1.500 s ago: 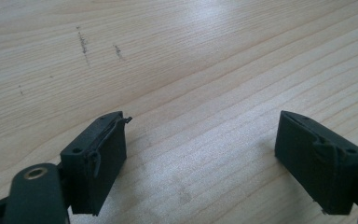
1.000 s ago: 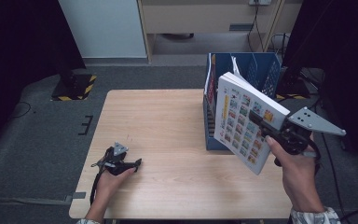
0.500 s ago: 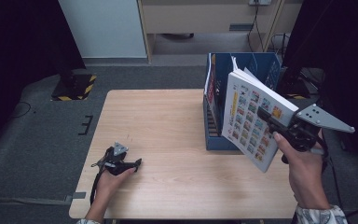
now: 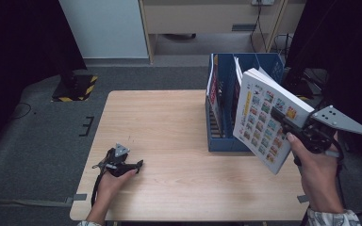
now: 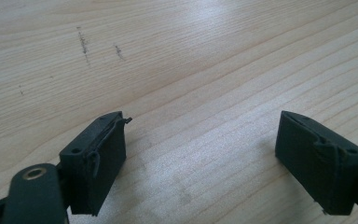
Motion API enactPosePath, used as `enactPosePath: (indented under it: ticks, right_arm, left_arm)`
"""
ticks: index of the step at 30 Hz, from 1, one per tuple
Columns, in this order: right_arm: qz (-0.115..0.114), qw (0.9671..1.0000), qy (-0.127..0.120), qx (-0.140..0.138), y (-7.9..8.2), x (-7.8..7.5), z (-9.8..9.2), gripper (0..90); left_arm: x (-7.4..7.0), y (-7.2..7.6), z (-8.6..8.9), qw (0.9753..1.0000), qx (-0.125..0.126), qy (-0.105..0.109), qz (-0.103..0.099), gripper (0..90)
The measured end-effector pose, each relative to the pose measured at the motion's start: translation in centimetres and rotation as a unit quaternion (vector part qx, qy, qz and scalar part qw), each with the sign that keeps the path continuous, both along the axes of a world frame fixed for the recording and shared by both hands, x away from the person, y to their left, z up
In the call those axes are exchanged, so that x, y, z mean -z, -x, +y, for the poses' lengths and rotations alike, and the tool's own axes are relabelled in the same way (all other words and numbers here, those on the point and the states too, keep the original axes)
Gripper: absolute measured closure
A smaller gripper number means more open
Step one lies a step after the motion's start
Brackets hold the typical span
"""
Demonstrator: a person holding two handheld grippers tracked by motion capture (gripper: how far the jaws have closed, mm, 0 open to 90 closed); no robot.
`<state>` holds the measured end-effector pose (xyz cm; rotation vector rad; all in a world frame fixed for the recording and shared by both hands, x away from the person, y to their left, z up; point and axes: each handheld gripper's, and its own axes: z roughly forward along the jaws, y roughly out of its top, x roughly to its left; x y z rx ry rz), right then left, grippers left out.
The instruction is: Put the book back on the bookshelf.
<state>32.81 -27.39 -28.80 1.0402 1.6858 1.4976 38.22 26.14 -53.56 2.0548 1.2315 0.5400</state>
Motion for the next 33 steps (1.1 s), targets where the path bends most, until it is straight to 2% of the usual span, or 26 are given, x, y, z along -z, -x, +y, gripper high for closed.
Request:
enactPosePath:
  ticks: [33]
  right_arm:
    - [-0.001, 0.9993, 0.001, 0.036, -0.3, -0.1, -2.0, 73.9]
  left_arm:
    - [0.0, 0.0, 0.0, 1.0, 0.0, 0.0, 0.0, 15.2]
